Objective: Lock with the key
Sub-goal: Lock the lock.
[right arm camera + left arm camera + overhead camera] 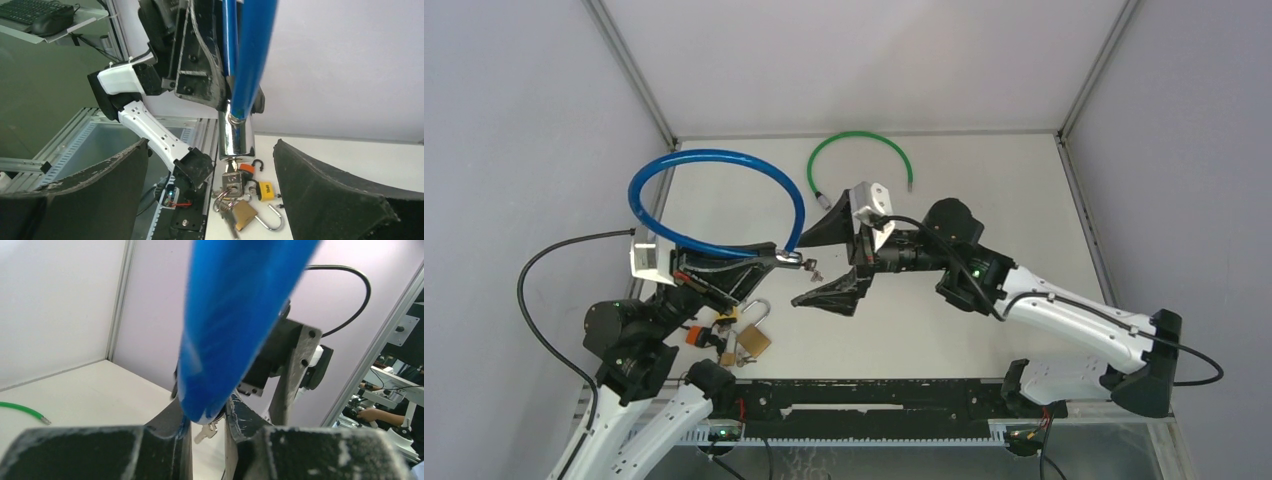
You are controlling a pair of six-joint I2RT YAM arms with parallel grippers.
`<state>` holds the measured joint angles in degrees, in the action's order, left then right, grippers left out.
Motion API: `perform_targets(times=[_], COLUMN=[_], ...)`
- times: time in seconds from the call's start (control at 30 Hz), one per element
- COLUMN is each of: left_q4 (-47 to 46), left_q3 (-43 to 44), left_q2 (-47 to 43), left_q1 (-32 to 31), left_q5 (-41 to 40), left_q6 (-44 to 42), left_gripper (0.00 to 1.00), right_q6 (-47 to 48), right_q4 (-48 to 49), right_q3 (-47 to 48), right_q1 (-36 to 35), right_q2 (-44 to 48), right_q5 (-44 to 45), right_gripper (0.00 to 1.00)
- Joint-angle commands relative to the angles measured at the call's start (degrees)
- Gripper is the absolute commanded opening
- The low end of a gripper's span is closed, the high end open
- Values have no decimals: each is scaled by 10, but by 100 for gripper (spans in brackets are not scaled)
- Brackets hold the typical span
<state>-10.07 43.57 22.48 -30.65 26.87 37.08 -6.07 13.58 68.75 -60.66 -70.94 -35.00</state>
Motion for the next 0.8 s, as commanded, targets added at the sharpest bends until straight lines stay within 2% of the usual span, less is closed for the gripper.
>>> perform_targets(times=[0.0, 0.1, 0.27, 0.3, 0.37, 0.53, 0.7, 0.73, 0.77], left_q4=[-21, -23, -27, -27, -28, -32, -34, -34, -35], left_q3=[-8, -14, -13, -13, -11, -12, -13, -12, -12], left_q2=[-5, -5, 0, 1, 2, -3, -5, -6, -5], left_q1=[3, 2, 3, 2, 3, 3, 2, 3, 3], left_q5=[-16, -12, -8, -8, -7, 4, 7, 6, 3], left_q6=[-12, -13, -11, -10, -10, -12, -16, -15, -14], left_gripper=[0, 0, 0, 0, 0, 0, 0, 0, 0], right_q6=[27, 20, -29, -34, -40, -61, -72, -74, -76], right_q4=[5, 39, 116, 116, 105, 112, 111, 109, 107], right_q3=[26, 26, 32, 40, 59, 70, 70, 69, 70], right_q1=[9, 8, 7, 7, 5, 5, 7, 8, 9], right_q2=[57, 72, 54, 45, 28, 2, -6, -7, -6], right_q5=[10, 49, 72, 74, 75, 78, 90, 90, 90], right_gripper=[99, 94, 73, 66, 60, 51, 49, 44, 30])
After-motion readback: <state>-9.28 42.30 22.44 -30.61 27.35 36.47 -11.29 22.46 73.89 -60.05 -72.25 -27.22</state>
